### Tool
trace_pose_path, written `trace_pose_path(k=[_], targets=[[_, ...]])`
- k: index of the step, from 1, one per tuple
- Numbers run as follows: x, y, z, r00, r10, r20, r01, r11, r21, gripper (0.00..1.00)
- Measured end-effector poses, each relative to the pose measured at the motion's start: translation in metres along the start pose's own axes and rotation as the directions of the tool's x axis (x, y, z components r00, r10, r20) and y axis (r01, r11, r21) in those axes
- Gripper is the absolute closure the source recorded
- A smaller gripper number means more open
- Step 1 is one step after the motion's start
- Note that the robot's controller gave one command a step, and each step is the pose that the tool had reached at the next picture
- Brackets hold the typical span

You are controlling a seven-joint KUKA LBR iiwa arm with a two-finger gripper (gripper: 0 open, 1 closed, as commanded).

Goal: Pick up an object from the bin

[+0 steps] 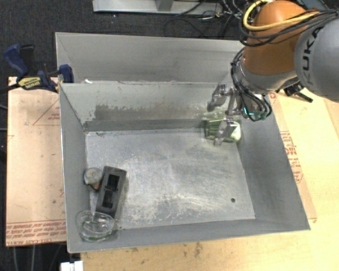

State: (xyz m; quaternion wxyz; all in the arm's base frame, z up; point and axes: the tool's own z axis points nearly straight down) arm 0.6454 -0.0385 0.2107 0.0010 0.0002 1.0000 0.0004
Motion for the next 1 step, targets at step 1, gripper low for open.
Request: trace_pose_path(k=[1], targets=[[-0.0013,-0.1051,0.0803,1.000,-0.031,0.000,0.031,1.000,0.000,1.00]])
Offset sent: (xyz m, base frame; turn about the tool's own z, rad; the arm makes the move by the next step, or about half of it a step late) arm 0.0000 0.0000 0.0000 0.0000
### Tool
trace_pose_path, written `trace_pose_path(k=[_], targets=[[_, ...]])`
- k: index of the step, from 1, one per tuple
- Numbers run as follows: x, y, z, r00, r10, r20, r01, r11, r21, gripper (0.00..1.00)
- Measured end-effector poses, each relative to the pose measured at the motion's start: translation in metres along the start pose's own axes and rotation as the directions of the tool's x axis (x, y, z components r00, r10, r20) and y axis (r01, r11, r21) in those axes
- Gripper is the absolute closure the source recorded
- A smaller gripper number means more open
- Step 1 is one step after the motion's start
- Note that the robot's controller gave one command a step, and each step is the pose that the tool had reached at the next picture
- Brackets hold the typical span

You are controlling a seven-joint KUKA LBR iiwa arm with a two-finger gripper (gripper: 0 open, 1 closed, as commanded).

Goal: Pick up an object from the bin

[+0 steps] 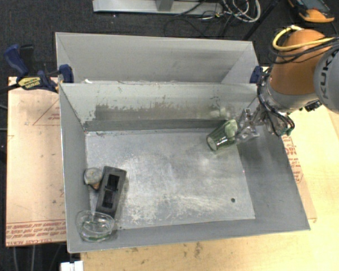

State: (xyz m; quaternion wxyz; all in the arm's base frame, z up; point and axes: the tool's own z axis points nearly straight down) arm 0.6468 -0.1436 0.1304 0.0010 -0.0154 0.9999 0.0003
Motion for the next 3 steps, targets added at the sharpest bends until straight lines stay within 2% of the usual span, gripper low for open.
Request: trace_pose_path(k=[1,2,3], targets=[[0.000,0.000,0.000,1.000,0.000,0.000,0.000,1.000,0.000,1.00],[-0.001,0.029,-0.011,0.992,0.124,0.001,-0.124,0.992,-0.002,0.00],[-0.001,0.028,-0.010,0.992,0.124,0.002,-0.124,0.992,-0.001,0.00]])
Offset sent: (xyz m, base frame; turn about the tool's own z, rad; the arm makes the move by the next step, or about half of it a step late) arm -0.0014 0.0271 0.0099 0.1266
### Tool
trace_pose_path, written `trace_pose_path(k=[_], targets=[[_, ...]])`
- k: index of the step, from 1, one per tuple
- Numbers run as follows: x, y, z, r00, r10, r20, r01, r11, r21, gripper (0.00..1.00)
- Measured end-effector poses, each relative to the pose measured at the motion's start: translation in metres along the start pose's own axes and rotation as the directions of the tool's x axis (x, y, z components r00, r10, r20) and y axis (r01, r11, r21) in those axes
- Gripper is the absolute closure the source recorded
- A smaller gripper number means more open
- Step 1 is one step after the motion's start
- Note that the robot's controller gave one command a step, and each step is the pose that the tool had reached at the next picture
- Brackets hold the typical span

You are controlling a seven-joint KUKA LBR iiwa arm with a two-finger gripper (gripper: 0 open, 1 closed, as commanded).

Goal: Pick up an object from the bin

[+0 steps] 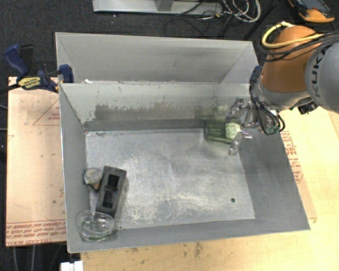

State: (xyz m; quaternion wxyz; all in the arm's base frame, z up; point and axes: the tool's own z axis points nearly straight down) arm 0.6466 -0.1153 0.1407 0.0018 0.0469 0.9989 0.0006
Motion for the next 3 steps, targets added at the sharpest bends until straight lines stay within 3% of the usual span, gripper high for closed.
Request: trace_pose_path(k=[1,3], targets=[[-0.002,0.003,0.026,1.000,-0.016,-0.001,0.016,1.000,0.000,1.00],[0.001,-0.002,0.012,1.000,-0.015,-0.002,0.015,1.000,0.000,1.00]])
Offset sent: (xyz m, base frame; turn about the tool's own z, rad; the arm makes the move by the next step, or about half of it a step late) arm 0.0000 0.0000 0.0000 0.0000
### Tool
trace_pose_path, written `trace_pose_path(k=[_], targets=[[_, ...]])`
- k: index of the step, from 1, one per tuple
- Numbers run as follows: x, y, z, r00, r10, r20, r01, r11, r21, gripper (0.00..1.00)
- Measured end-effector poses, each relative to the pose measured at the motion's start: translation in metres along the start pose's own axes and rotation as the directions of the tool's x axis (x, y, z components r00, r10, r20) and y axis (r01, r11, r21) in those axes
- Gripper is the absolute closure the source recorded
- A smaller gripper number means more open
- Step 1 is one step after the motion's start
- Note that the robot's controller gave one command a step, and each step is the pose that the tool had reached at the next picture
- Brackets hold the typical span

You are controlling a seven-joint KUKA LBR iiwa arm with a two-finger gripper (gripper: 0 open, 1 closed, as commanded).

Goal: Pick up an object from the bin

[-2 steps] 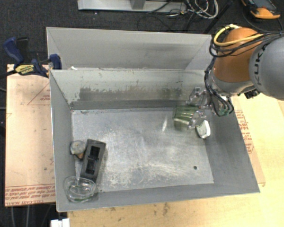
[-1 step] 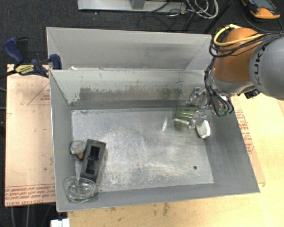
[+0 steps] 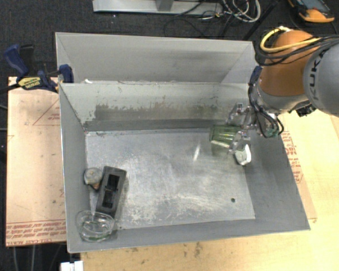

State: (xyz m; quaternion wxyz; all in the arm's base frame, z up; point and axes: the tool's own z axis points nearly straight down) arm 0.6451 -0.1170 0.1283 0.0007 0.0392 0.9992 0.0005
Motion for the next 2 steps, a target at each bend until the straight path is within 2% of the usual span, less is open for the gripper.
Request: trace_pose_path(k=[1,2], targets=[[-0.001,-0.002,-0.046,1.000,-0.006,-0.005,0.006,1.000,0.000,1.00],[-0.005,-0.008,-0.089,1.000,-0.012,0.007,0.012,1.000,0.002,1.00]])
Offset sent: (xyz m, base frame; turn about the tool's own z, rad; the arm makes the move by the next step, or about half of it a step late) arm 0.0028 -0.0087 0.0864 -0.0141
